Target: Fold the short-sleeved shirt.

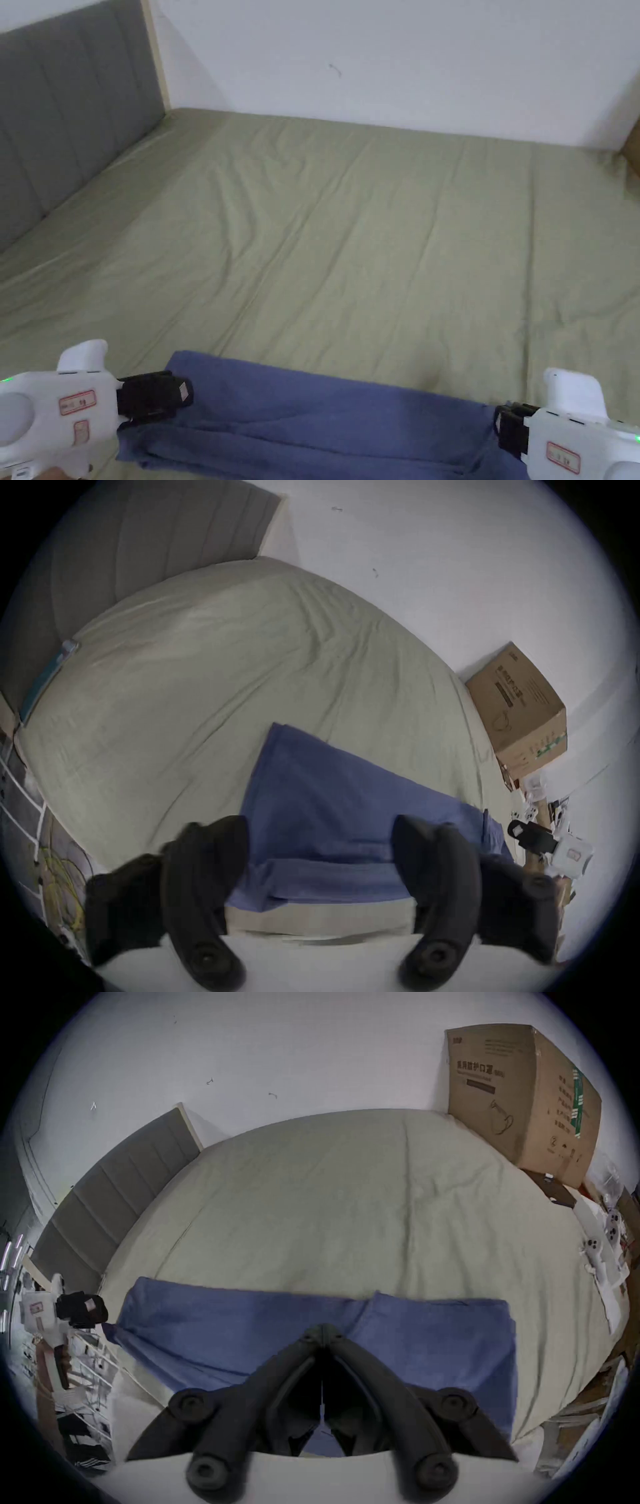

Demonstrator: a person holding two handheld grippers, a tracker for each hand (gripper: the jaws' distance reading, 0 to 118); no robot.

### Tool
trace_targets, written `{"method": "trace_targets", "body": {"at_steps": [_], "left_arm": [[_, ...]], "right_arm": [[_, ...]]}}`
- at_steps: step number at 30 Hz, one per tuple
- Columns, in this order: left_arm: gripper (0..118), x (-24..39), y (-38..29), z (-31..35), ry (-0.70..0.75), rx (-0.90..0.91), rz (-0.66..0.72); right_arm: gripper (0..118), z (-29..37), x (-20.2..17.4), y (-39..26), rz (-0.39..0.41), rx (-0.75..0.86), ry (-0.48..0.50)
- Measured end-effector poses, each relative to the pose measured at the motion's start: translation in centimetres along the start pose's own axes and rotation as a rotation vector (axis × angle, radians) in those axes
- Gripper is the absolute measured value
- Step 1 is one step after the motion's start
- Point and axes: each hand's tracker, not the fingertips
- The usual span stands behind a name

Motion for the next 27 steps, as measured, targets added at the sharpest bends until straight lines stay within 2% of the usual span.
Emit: {"method": "trace_targets", "body": {"at_steps": [5, 10, 11, 12, 13, 14, 15, 16, 18, 22, 27], "left_arm": [[95, -3.1, -1.2, -1.8, -0.003, -0.049, 0.137], [95, -4.0, -2.1, -3.0, -0.132, -0.025, 0.303], [91, -4.2, -2.1, -3.2, -0.172, -0.018, 0.330], [81, -4.3, -2.2, -3.6, -0.252, -0.027, 0.380], [59, -4.2, -2.3, -4.3, -0.289, -0.049, 0.411], [17, -3.9, -2.3, -4.8, -0.297, -0.063, 0.407], [9, -3.6, -2.4, -5.5, -0.240, -0.070, 0.391], [9, -3.2, -2.5, -6.0, -0.104, -0.090, 0.361], [9, -2.7, -2.3, -5.7, -0.163, -0.078, 0.343], [9, -2.9, -1.3, -3.8, -0.124, -0.068, 0.284], [9, -4.6, -0.8, -1.6, -0.161, -0.035, 0.337]], "right_arm": [[0, -1.4, -0.6, 0.0, 0.038, -0.051, 0.001], [0, -2.1, -0.7, 0.1, 0.023, -0.083, 0.017], [0, -2.2, -0.7, 0.2, 0.025, -0.085, 0.018], [0, -2.2, -1.1, 0.1, 0.029, -0.089, 0.015], [0, -2.4, -1.1, 0.2, 0.035, -0.093, 0.012], [0, -2.5, -1.1, 0.2, 0.037, -0.095, 0.011], [0, -2.5, -1.2, 0.1, 0.037, -0.096, 0.010], [0, -2.5, -1.2, 0.1, 0.033, -0.100, 0.012], [0, -2.3, -1.0, 0.1, 0.026, -0.099, 0.017], [0, -1.9, -0.4, 0.3, 0.026, -0.098, 0.014], [0, -1.5, 0.3, 0.2, -0.003, -0.090, 0.014]]}}
